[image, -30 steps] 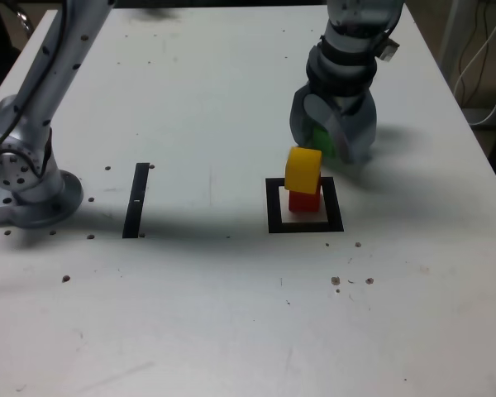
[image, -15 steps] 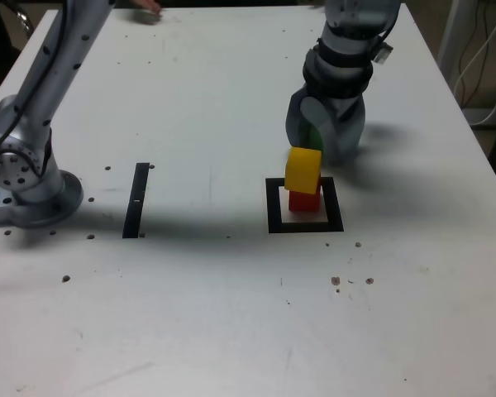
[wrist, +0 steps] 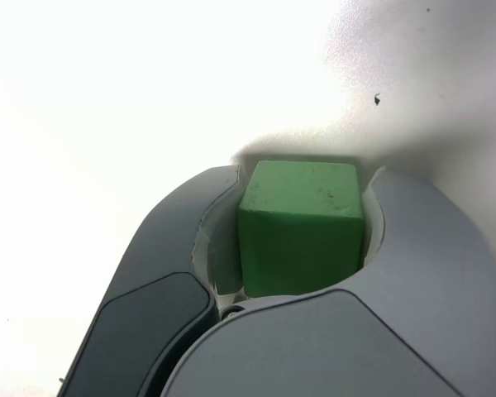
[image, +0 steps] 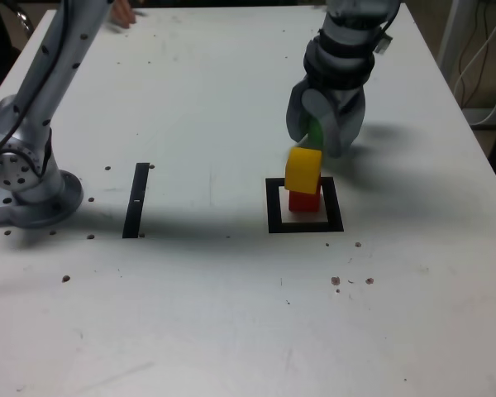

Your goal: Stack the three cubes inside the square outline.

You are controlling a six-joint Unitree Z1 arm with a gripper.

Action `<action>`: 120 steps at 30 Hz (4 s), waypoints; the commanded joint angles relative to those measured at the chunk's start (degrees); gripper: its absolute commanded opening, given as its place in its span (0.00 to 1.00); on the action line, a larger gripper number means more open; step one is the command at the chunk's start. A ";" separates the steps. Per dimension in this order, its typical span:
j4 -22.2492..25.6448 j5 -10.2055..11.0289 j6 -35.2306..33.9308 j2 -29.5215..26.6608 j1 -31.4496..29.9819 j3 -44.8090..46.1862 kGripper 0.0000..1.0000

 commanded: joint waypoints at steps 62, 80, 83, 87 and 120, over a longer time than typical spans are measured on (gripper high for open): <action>20.33 -5.57 -42.54 -8.90 -18.26 -5.64 0.04; 12.59 -5.41 -42.51 -8.75 -18.26 0.34 0.21; 12.72 -5.37 -42.51 -8.63 -18.26 0.38 0.36; 12.27 -5.37 -42.04 -8.63 -18.26 0.44 0.78; 21.16 -6.24 -40.47 -39.68 -17.47 16.58 0.99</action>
